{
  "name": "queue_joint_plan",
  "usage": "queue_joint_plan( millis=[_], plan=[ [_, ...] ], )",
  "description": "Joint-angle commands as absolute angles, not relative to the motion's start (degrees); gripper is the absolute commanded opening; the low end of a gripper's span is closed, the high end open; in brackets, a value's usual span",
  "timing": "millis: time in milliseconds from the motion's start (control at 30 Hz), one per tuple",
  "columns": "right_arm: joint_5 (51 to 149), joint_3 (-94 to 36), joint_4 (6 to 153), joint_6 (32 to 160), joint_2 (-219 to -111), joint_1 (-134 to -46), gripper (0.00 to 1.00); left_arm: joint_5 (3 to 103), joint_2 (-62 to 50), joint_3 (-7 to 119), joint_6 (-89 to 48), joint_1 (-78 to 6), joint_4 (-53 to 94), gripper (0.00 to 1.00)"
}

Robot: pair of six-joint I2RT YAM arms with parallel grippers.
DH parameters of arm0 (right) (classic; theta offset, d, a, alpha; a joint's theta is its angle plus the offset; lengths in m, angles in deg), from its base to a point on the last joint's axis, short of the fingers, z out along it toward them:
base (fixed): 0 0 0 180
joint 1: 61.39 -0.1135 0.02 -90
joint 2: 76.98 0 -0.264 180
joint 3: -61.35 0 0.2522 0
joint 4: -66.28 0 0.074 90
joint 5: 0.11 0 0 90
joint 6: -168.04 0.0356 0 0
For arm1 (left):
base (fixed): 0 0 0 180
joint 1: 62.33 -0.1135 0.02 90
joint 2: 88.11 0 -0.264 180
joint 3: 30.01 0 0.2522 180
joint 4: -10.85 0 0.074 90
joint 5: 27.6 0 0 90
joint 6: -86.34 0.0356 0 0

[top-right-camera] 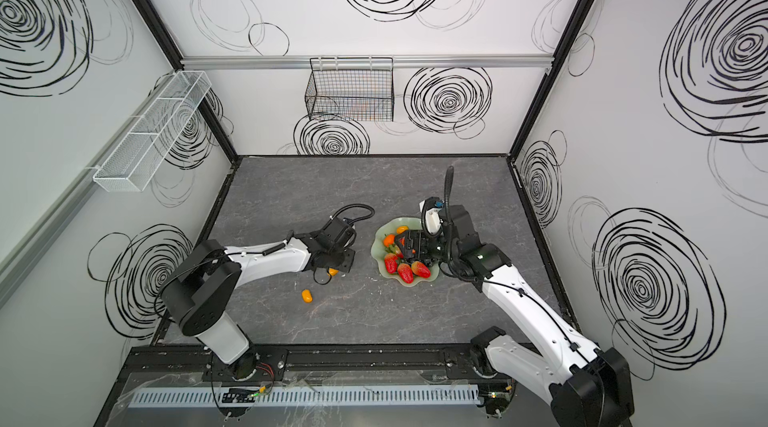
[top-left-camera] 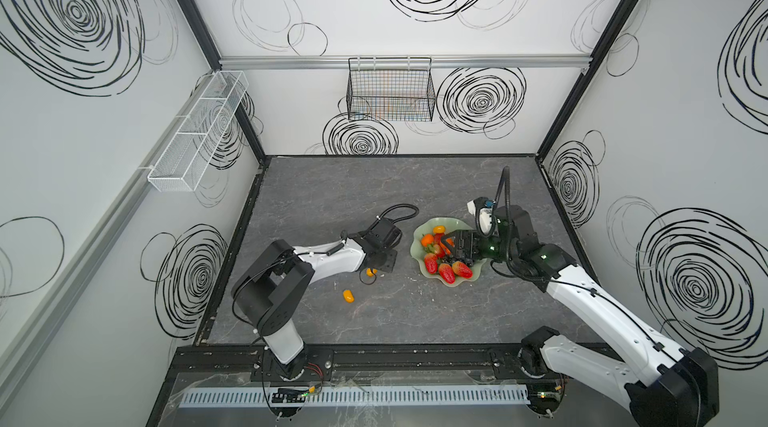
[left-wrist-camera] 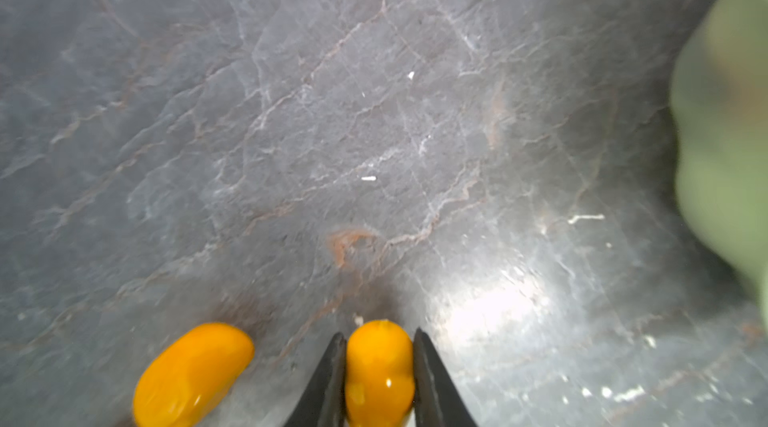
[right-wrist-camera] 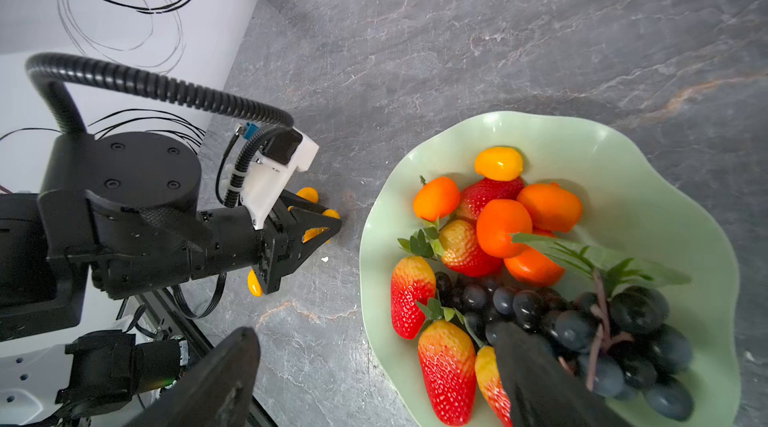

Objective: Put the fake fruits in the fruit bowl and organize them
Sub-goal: 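Carry the yellow fruit with the left gripper over the bowl and lower it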

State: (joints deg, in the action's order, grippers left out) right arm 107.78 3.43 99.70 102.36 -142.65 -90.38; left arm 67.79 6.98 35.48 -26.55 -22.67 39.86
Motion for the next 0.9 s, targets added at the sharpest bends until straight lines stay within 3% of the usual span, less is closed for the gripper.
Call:
queue_joint_plan(
  millis=[0, 433, 867],
  plan=[
    [106.33, 5.07, 96.16, 102.91, -141.87, -90.60, 0.93, 67.63, 2.89, 35.73, -27.75, -21.92, 39.90, 0.28],
    [110.06, 7.75, 94.16, 105.86, -139.49, -84.01, 0.92, 68.75, -0.20, 46.45, -26.46, -18.14, 47.16, 0.29],
    [114.54, 8.48, 96.91, 104.56, -140.26, -73.26, 0.92, 65.82, 12.63, 64.53, -24.75, -15.60, 49.14, 0.30]
  ],
)
